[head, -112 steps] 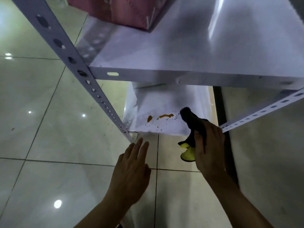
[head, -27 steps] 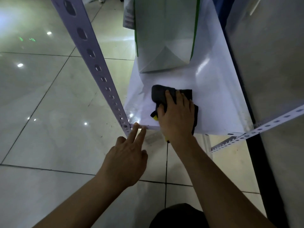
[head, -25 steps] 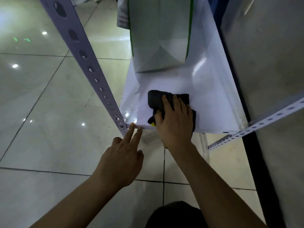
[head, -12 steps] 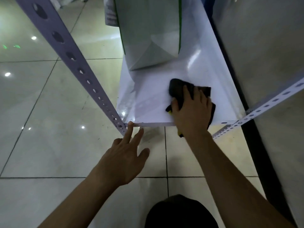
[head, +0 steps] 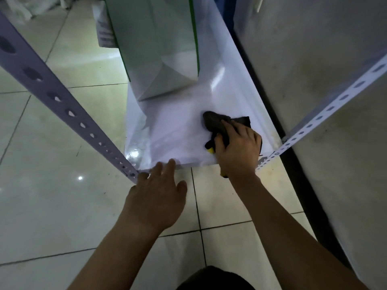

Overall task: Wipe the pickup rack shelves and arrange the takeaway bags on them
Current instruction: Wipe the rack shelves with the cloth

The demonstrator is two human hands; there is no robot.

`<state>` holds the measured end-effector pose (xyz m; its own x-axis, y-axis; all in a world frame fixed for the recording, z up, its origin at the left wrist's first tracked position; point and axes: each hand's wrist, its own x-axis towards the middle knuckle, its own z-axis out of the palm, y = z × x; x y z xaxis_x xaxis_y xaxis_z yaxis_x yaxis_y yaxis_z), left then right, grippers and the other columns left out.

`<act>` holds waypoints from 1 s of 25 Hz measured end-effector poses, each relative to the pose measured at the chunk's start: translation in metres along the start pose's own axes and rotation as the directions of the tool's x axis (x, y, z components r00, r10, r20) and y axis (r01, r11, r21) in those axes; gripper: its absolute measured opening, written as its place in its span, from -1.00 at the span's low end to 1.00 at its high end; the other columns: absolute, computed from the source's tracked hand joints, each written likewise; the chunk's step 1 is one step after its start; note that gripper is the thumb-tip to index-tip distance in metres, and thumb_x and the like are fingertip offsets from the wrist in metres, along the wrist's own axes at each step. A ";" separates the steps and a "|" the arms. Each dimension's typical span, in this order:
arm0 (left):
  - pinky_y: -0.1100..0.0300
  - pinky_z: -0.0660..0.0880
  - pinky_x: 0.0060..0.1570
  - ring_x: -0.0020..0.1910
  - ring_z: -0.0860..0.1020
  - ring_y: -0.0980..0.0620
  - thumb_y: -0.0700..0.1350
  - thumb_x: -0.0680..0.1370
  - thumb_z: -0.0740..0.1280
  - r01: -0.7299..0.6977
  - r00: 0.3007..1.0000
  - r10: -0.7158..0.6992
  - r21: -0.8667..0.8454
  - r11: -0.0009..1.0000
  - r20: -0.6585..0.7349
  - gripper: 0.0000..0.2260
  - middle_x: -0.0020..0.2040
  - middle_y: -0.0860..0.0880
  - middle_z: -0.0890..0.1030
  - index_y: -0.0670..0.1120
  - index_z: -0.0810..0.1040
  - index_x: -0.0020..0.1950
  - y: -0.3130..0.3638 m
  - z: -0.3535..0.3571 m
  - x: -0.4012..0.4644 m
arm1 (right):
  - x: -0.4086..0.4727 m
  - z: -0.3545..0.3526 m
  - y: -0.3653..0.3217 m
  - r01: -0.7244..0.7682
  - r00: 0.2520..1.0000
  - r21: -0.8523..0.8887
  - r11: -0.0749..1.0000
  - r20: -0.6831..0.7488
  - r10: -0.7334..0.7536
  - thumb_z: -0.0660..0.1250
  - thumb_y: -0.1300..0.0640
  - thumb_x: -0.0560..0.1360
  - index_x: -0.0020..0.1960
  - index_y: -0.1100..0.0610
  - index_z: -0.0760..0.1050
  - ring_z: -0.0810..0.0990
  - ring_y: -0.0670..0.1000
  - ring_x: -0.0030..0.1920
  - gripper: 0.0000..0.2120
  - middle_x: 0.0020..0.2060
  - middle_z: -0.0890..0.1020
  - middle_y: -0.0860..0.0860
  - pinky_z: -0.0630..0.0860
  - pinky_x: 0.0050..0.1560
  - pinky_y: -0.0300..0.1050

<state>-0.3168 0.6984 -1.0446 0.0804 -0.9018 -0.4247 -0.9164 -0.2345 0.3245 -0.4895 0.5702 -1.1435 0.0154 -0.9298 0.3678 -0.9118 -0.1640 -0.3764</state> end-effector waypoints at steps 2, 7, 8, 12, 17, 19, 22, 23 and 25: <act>-0.02 0.27 0.38 0.45 0.28 -0.13 0.11 0.65 0.10 -0.060 0.995 0.055 -0.063 0.996 -0.080 -0.49 0.51 -0.04 0.30 0.04 0.12 0.58 0.021 -0.003 -0.002 | -0.004 -0.003 0.004 0.039 0.999 0.015 0.999 -0.029 -0.038 0.18 -0.07 0.57 0.23 0.05 0.61 0.56 0.10 0.15 -0.63 0.11 0.66 0.02 0.37 0.26 0.06; -0.02 0.34 0.39 0.45 0.31 -0.06 0.09 0.63 0.15 -0.113 0.994 0.111 -0.176 0.978 -0.020 -0.52 0.49 0.00 0.34 0.05 0.21 0.54 0.055 0.006 -0.057 | -0.043 -0.046 -0.001 0.130 0.984 0.002 0.992 0.125 -0.129 0.21 -0.05 0.58 0.06 0.09 0.60 0.54 0.12 -0.06 -0.72 -0.11 0.63 0.06 0.40 0.01 0.02; -0.03 0.36 0.38 0.46 0.29 -0.05 0.08 0.63 0.16 -0.094 0.995 0.097 -0.182 0.979 0.011 -0.53 0.50 0.02 0.32 0.08 0.19 0.54 0.056 0.004 -0.074 | -0.056 -0.063 -0.005 0.171 0.974 0.019 0.985 0.146 -0.172 0.22 -0.04 0.58 0.04 0.11 0.61 0.54 0.13 -0.10 -0.73 -0.15 0.63 0.07 0.42 -0.03 0.04; 0.04 0.35 0.40 0.48 0.21 0.00 0.10 0.63 0.14 -0.050 0.995 0.060 -0.127 0.991 0.076 -0.51 0.54 0.07 0.22 0.14 0.10 0.54 0.068 -0.023 -0.147 | -0.100 -0.157 -0.031 0.149 0.973 0.113 0.982 0.160 -0.166 0.21 -0.05 0.58 0.09 0.13 0.63 0.57 0.09 -0.14 -0.68 -0.17 0.64 0.06 0.46 -0.09 0.02; 0.08 0.33 0.37 0.44 0.24 0.02 0.04 0.64 0.15 -0.114 0.993 0.113 -0.143 0.983 -0.016 -0.50 0.50 0.04 0.28 0.09 0.11 0.57 0.112 -0.097 -0.228 | -0.095 -0.296 -0.066 0.074 0.982 0.182 0.980 0.159 -0.104 0.27 -0.03 0.56 0.14 0.15 0.63 0.60 0.12 -0.11 -0.68 -0.11 0.68 0.09 0.44 -0.10 -0.01; 0.14 0.34 0.34 0.39 0.27 0.05 0.02 0.64 0.16 -0.131 0.990 0.117 -0.207 0.970 -0.080 -0.50 0.46 0.07 0.33 0.09 0.13 0.57 0.136 -0.131 -0.256 | -0.088 -0.351 -0.079 0.047 0.986 0.233 0.971 0.144 -0.082 0.28 -0.02 0.56 0.17 0.15 0.60 0.60 0.11 -0.08 -0.68 -0.07 0.69 0.08 0.46 -0.06 0.04; 0.19 0.29 0.32 0.37 0.29 0.08 0.01 0.64 0.17 -0.165 0.982 0.135 -0.261 0.951 -0.129 -0.53 0.41 0.09 0.39 0.09 0.18 0.55 0.174 -0.181 -0.293 | -0.078 -0.429 -0.100 0.030 0.988 0.325 0.945 0.131 -0.076 0.30 -0.03 0.56 0.19 0.17 0.57 0.62 0.10 -0.06 -0.67 -0.04 0.69 0.07 0.50 -0.01 0.07; 0.20 0.29 0.32 0.37 0.31 0.08 0.02 0.65 0.17 -0.176 0.980 0.142 -0.261 0.949 -0.142 -0.55 0.40 0.09 0.40 0.10 0.19 0.53 0.185 -0.196 -0.304 | -0.074 -0.451 -0.107 0.024 0.989 0.349 0.937 0.127 -0.072 0.30 -0.03 0.56 0.19 0.17 0.57 0.63 0.10 -0.05 -0.67 -0.03 0.69 0.07 0.52 0.00 0.07; 0.25 0.27 0.31 0.35 0.32 0.09 0.02 0.65 0.16 -0.204 0.972 0.165 -0.249 0.947 -0.168 -0.60 0.38 0.11 0.43 0.10 0.23 0.50 0.205 -0.227 -0.326 | -0.067 -0.494 -0.123 0.028 0.991 0.370 0.929 0.109 -0.073 0.29 -0.03 0.56 0.18 0.17 0.57 0.62 0.09 -0.04 -0.67 0.00 0.69 0.05 0.52 0.00 0.05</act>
<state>-0.4418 0.8614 -0.6474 -0.0075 -0.9760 -0.2175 -0.7861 -0.1287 0.6046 -0.5814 0.8153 -0.7015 0.1265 -0.9457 0.2993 -0.6947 -0.2999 -0.6538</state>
